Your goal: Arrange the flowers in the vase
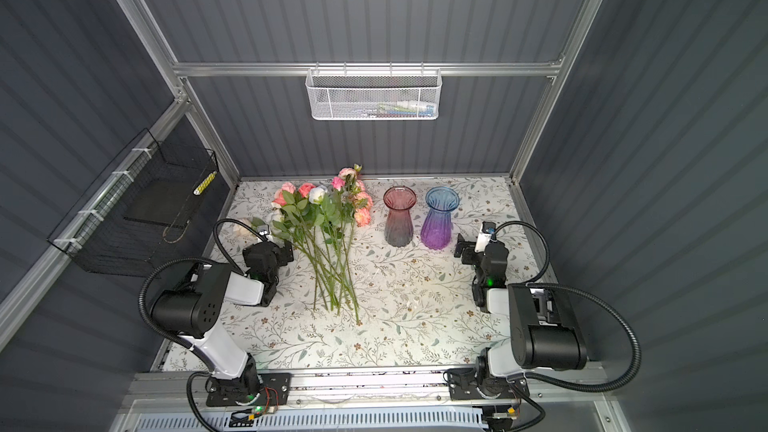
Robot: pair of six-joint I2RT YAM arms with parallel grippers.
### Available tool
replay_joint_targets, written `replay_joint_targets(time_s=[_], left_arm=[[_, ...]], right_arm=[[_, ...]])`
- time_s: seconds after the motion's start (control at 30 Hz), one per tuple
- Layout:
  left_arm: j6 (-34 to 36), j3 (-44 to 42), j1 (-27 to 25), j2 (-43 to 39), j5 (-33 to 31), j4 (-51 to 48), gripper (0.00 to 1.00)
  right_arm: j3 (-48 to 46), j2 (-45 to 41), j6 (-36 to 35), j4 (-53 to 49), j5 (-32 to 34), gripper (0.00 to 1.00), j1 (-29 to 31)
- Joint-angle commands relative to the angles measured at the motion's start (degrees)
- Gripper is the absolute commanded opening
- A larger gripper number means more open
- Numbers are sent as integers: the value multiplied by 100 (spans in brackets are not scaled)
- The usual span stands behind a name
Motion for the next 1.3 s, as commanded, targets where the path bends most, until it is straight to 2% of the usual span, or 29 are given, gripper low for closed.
replay_joint_targets(time_s=[0.0, 1.27], left_arm=[[-45, -29, -3, -63, -11, 78, 100], [-45, -29, -1, -56, -7, 77, 100]], right_arm=[[-26, -93, -57, 111, 117, 99, 38], [30, -86, 5, 32, 44, 99, -18]])
